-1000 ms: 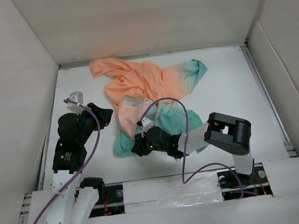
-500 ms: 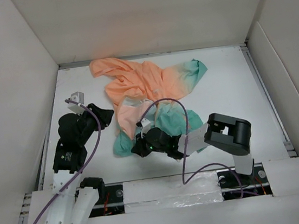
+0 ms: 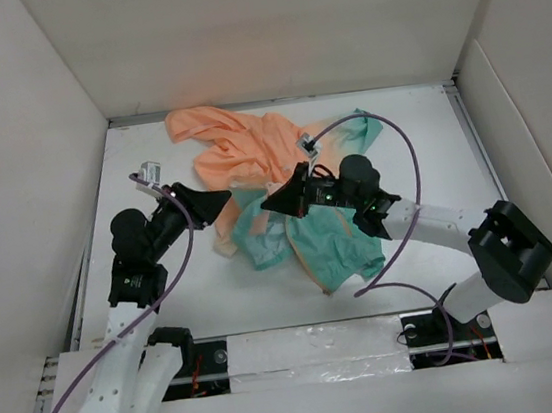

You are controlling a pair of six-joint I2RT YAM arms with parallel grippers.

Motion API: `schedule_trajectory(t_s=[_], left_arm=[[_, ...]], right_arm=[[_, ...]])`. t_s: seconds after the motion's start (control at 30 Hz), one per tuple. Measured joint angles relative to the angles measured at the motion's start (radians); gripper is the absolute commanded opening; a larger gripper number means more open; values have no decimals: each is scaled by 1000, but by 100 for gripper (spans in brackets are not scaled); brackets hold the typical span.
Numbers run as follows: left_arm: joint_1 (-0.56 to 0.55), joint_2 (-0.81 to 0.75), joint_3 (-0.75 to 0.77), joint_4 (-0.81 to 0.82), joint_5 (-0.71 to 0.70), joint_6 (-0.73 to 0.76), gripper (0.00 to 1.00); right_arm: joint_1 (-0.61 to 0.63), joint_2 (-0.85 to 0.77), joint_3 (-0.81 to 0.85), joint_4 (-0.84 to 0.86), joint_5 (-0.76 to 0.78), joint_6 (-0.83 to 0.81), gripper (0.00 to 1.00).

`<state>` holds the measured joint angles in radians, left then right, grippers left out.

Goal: Zip up the jacket

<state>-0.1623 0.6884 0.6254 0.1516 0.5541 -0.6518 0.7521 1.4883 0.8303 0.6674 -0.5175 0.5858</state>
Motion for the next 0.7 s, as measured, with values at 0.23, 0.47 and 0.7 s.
schedule_trajectory(t_s=[0.23,0.47,0.7], left_arm=[[0,77,-78,348,72,-141,41],[-201,212,-170,624,-21,-148,43],[-439,81,-244,568,-210,30,55]], right_arm=[[-68,-5,16,106,-308,141,0],[-196,-6,-8,253,-453,357,0],[-254,105,-67,505,-522,604,0]])
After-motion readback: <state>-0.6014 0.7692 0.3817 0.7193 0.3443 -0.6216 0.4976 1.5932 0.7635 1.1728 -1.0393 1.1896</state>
